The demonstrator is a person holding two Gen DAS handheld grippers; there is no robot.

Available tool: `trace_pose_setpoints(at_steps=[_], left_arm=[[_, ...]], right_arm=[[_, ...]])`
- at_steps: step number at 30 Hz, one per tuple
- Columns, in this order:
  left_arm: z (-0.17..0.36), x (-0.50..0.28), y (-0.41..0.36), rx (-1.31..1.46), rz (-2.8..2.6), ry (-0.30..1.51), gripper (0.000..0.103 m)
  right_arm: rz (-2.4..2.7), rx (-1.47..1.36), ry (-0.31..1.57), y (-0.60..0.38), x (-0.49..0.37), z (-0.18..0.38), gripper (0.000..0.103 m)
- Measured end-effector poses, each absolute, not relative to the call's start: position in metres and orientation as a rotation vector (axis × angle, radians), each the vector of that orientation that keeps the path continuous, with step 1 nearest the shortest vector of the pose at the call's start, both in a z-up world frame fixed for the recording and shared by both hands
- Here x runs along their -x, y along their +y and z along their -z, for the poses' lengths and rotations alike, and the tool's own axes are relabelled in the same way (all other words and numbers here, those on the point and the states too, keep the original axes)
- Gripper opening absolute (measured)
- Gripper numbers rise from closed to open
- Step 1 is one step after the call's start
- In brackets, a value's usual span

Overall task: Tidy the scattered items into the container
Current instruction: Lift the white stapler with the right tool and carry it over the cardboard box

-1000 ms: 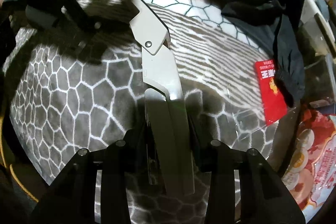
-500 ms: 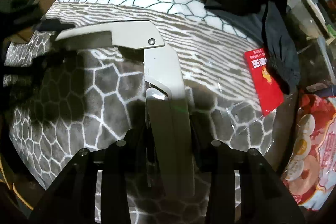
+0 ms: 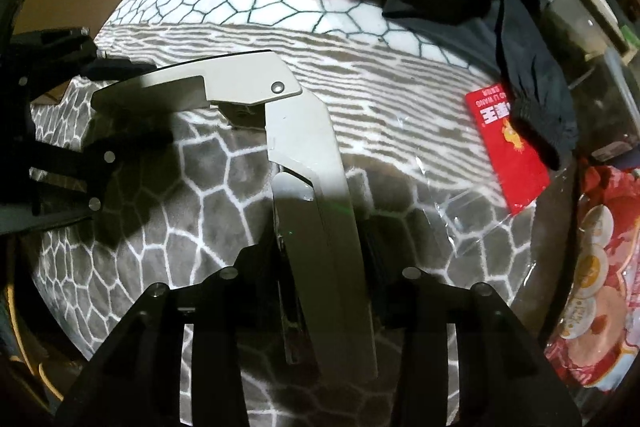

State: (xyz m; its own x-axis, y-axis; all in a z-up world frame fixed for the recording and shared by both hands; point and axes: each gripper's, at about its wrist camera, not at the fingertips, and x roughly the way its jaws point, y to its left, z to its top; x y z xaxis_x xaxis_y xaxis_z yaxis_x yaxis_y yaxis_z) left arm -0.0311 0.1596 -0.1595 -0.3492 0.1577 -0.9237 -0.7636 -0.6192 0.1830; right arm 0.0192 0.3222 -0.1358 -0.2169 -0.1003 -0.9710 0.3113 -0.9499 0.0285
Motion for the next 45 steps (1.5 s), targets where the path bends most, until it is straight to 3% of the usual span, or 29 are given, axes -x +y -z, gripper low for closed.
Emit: trace_pose_setpoints(at_steps=[3, 12, 33, 45], left_arm=[[0.158, 0.028, 0.163, 1.269, -2.01, 0.849, 0.02], [0.118, 0.02, 0.163, 1.172, -2.087, 0.747, 0.012], [-0.01, -0.031, 0.129, 0.478, -2.591, 0.687, 0.012], [-0.044, -0.047, 0.088, 0.392, -2.688, 0.612, 0.012]], right_arm=[[2.261, -1.778, 0.215, 0.328, 0.0, 0.139, 0.035], [2.413, -1.633, 0.175, 0.337, 0.006, 0.114, 0.035], [2.835, -0.81, 0.225, 0.288, -0.021, -0.019, 0.035], [2.848, -0.554, 0.311, 0.235, -0.037, -0.062, 0.035]])
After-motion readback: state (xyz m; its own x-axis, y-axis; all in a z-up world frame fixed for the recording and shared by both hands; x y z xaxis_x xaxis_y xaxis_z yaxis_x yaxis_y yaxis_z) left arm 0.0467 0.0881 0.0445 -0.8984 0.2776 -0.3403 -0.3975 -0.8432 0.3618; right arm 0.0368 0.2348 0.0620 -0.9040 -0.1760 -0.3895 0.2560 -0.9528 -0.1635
